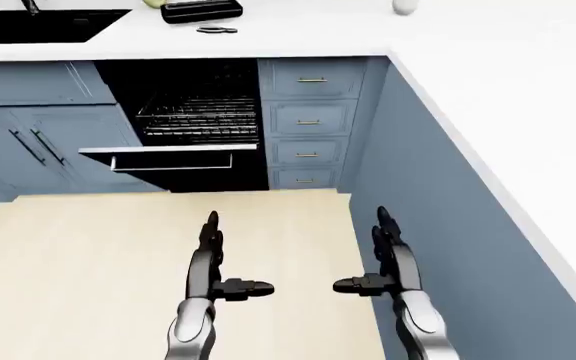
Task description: Close the dishwasher door
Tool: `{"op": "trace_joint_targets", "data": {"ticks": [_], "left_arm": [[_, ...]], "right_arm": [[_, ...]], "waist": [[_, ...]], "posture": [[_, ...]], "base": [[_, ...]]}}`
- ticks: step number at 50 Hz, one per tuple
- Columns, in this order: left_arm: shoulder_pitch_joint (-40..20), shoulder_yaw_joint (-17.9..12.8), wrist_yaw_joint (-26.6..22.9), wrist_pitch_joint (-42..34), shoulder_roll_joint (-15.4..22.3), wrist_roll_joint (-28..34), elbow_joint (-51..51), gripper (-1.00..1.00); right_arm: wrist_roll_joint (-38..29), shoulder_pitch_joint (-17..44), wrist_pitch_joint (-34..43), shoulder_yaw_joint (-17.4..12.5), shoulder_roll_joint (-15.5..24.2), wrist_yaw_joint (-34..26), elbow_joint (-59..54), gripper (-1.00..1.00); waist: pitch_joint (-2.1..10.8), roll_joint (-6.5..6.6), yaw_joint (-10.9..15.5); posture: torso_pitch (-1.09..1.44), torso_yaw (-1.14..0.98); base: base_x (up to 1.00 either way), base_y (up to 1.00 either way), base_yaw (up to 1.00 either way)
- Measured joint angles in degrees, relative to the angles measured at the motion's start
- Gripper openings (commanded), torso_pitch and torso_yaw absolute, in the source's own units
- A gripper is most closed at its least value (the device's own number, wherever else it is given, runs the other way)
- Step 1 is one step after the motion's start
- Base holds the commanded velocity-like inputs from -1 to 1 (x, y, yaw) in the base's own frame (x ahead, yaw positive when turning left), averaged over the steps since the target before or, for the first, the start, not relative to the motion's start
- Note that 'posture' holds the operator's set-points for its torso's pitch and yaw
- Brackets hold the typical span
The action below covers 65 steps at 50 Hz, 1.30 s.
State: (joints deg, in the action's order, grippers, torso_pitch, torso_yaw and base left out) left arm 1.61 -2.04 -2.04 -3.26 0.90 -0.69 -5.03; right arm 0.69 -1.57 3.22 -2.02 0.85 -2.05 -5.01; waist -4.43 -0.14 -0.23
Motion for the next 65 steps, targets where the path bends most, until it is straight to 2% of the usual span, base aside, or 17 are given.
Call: {"op": "trace_joint_targets", "data": {"ticks": [1, 3, 5, 7, 11, 17, 23, 31, 43, 47, 53, 55, 59, 62, 64, 65], "left_arm": [[-0.4, 0.1, 0.2, -0.3, 0.0, 0.1, 1.1, 1.00], [-2.5, 0.0, 0.7, 1.1, 0.2, 0.7, 3.5, 1.00], [-3.3, -0.1, 1.2, 3.6, 0.1, 1.0, 2.9, 1.00], [-3.2, -0.7, 2.0, 3.7, -0.1, 0.5, 2.4, 1.00], [-3.5, -2.1, 3.3, 2.7, 0.6, -0.5, 2.0, 1.00], [-2.8, -1.1, 3.9, 3.1, 0.4, 0.0, 2.5, 1.00], [-2.5, -0.8, 3.9, 3.9, 0.3, 0.9, 2.8, 1.00], [-1.9, -0.6, 4.1, 3.7, 0.3, 1.9, 3.0, 1.00], [-1.2, -0.6, 3.9, 3.1, 0.2, 2.3, 5.3, 1.00], [-1.3, -1.0, 3.8, 2.9, 0.4, 2.2, 5.1, 1.00], [-1.1, -1.2, 3.9, 2.6, 0.4, 2.2, 5.9, 1.00], [-0.9, -1.0, 3.9, 2.4, 0.2, 2.3, 5.9, 1.00], [-0.9, 0.1, 3.5, 2.2, -0.2, 2.4, 6.5, 1.00], [-0.9, 0.2, 3.4, 2.5, -0.1, 2.5, 6.7, 1.00], [-1.0, -0.6, 3.6, 2.6, 0.3, 2.6, 6.4, 1.00], [-0.7, -1.0, 3.7, 2.6, 0.3, 2.7, 6.2, 1.00]], "right_arm": [[0.4, -0.3, 0.0, -0.2, 0.1, -0.1, 1.4, 1.00], [1.5, 1.0, -2.2, -1.1, 0.2, -0.5, 3.1, 1.00], [1.5, 1.7, -4.5, -1.1, 0.3, -0.3, 1.2, 1.00], [0.6, 1.3, -4.4, -0.4, 0.5, -0.1, 0.2, 1.00], [-0.9, 1.3, -2.9, -0.1, 0.4, 0.5, -0.1, 1.00], [-2.5, 0.8, -1.2, -0.1, 0.4, 1.1, 2.0, 1.00], [-3.2, -0.1, -3.3, 0.4, 0.5, -0.2, 3.1, 1.00], [-3.0, -0.1, -3.9, -0.2, 0.5, -1.0, 2.1, 1.00], [-3.4, -0.8, -2.7, 0.4, 0.4, -1.4, 5.0, 1.00], [-3.6, -0.8, -2.4, 0.7, 0.2, -1.4, 4.9, 1.00], [-3.8, -0.7, -2.1, 1.0, 0.2, -1.5, 4.9, 1.00], [-3.8, -0.8, -2.0, 0.9, 0.3, -1.6, 4.9, 1.00], [-3.9, -1.0, -1.7, 0.0, 0.6, -1.4, 5.0, 1.00], [-3.9, -0.9, -1.6, 0.1, 0.6, -1.3, 5.6, 1.00], [-4.0, -0.7, -1.5, 1.0, 0.1, -1.5, 5.7, 1.00], [-4.0, -0.7, -1.4, 1.5, -0.1, -1.7, 5.6, 1.00]], "waist": [[0.48, -0.21, 0.1], [3.31, -0.30, 0.1], [2.38, -0.71, 0.1], [3.05, -0.68, 0.1], [3.17, -0.28, 0.2], [3.76, -0.20, 0.5], [4.17, -0.27, 0.4], [3.73, 0.17, 0.6], [2.74, 0.57, 1.4], [2.58, 0.35, 1.7], [1.95, -0.69, 2.4], [1.96, -0.24, 2.4], [2.28, 1.45, 1.7], [2.73, 3.81, 1.5], [2.30, 3.17, 2.2], [2.35, 3.34, 2.5]], "posture": [[0.00, 0.00], [0.00, 0.00], [0.00, 0.00], [0.00, 0.00], [0.00, 0.00], [0.00, 0.00], [0.00, 0.00], [0.00, 0.00], [0.00, 0.00], [0.00, 0.00], [0.00, 0.00], [0.00, 0.00], [0.00, 0.00], [0.00, 0.00], [0.00, 0.00], [0.00, 0.00]], "base": [[0.00, 0.00, 0.00], [0.00, 0.00, 0.00], [0.00, 0.00, 0.00], [0.00, 0.00, 0.00], [0.00, 0.00, 0.00], [0.00, 0.00, 0.00], [0.00, 0.00, 0.00], [0.00, 0.00, 0.14], [0.00, 0.00, 0.32], [0.00, 0.00, 0.44], [0.00, 0.00, 0.67], [0.00, 0.00, 0.67], [0.00, 0.00, 0.67], [0.00, 0.00, 0.67], [0.00, 0.00, 0.68], [0.00, 0.00, 0.70]]}}
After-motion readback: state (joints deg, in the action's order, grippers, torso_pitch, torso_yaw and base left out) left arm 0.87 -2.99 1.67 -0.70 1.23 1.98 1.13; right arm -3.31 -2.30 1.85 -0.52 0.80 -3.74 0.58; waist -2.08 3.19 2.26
